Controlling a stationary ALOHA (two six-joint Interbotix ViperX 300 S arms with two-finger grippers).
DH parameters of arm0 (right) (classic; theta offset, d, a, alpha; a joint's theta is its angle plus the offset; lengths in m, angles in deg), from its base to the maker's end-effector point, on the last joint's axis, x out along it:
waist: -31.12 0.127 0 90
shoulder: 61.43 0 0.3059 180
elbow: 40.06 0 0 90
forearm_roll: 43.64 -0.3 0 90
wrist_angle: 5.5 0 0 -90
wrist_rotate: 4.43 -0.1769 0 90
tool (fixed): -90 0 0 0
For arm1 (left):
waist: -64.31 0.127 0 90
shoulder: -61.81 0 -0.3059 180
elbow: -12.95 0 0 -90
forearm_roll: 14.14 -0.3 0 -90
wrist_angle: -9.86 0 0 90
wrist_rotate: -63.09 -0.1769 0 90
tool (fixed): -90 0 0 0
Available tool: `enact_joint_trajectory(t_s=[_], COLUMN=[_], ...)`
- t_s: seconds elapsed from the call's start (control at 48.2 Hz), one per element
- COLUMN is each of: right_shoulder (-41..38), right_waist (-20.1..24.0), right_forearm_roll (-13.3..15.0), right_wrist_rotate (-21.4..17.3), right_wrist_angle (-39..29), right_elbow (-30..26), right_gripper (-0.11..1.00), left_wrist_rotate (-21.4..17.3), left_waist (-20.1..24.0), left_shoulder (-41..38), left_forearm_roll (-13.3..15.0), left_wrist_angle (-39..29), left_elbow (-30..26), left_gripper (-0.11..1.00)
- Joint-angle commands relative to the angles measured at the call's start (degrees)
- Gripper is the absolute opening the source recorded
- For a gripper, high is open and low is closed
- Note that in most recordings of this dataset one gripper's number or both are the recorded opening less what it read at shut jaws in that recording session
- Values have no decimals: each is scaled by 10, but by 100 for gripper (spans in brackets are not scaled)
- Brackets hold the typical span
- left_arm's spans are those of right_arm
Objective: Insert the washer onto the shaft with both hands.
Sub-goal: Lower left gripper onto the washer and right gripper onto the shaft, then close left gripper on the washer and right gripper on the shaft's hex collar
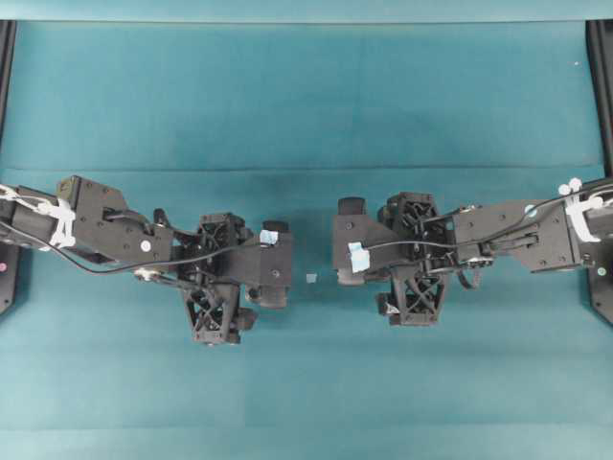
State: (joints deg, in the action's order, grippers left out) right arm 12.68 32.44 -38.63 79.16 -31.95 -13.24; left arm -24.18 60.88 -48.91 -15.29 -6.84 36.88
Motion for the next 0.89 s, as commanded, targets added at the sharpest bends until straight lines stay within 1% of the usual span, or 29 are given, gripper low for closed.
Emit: enact_joint_trajectory(t_s=[0.0,0.352,0.539,0.87], right_shoulder=[3,-4,-8,-14], right_waist=[1,1,1,1], right_forearm_roll=[1,0,1,1], right_wrist_rotate=[5,5,4,4], right_wrist_angle=[3,7,22,24], right_elbow=[-3,20,15,8], right_gripper=[88,88,88,88], left_wrist_rotate=[2,2,2,2], left_waist=[-1,-1,-1,-1], left_shoulder=[2,0,0,0], left_forearm_roll=[-1,-1,-2,-2], left_wrist_angle=[5,6,6,6], left_elbow=[-3,-4,-4,-4], left_gripper=[90,90,90,90])
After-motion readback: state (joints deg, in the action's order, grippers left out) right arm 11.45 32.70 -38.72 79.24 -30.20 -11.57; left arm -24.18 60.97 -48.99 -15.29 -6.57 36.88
